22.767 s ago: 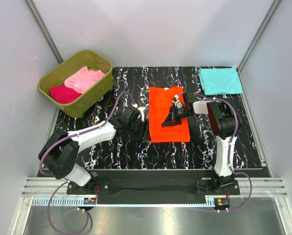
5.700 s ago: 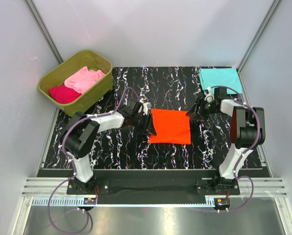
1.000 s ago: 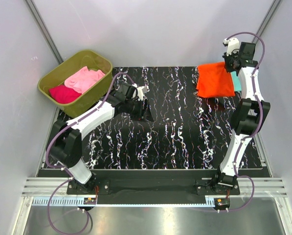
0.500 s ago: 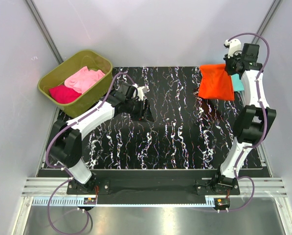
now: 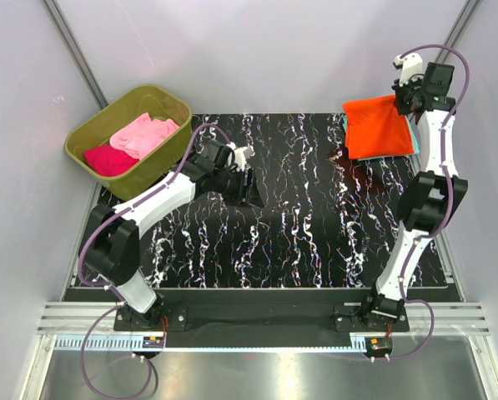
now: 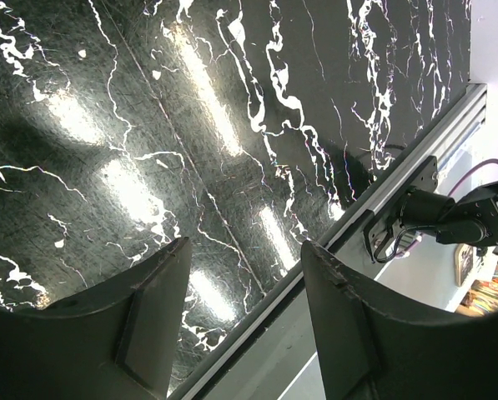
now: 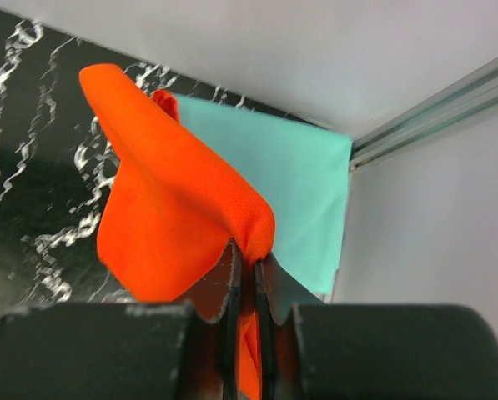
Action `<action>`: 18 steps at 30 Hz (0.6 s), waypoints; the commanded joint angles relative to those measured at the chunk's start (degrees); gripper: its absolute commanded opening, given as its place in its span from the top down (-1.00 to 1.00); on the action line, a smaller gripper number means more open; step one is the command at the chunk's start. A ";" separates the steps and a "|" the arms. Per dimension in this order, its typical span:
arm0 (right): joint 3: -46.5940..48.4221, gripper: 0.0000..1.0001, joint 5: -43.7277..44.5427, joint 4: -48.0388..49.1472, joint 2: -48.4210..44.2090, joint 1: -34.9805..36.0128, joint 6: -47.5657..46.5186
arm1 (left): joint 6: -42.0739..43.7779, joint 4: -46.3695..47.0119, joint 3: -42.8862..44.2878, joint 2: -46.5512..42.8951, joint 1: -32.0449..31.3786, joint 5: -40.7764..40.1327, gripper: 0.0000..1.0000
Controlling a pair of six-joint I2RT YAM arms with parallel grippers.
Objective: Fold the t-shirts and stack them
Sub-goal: Neatly place the folded tshirt to the corner
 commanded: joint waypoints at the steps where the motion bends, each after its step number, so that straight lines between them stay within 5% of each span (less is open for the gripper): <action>1: 9.28 1.00 -2.39 1.36 6.29 -1.53 -0.71 | -0.67 2.32 0.50 -1.29 0.00 2.41 -0.22; 9: 34.40 0.99 -1.80 -0.05 25.55 -2.50 -0.97 | -1.20 3.29 -0.29 -0.59 -0.26 3.56 -0.22; 12: 34.01 0.89 -0.21 5.20 28.64 -2.59 0.43 | -1.20 3.29 -0.20 -0.07 -0.61 3.04 -0.22; 17: 33.03 0.17 1.55 15.94 30.40 -2.76 5.97 | -1.20 3.38 -0.38 0.47 -0.97 3.12 -0.23; 18: 33.03 -0.30 1.55 16.55 30.49 -2.76 6.76 | -1.20 3.46 -0.38 0.47 -1.05 3.12 -0.24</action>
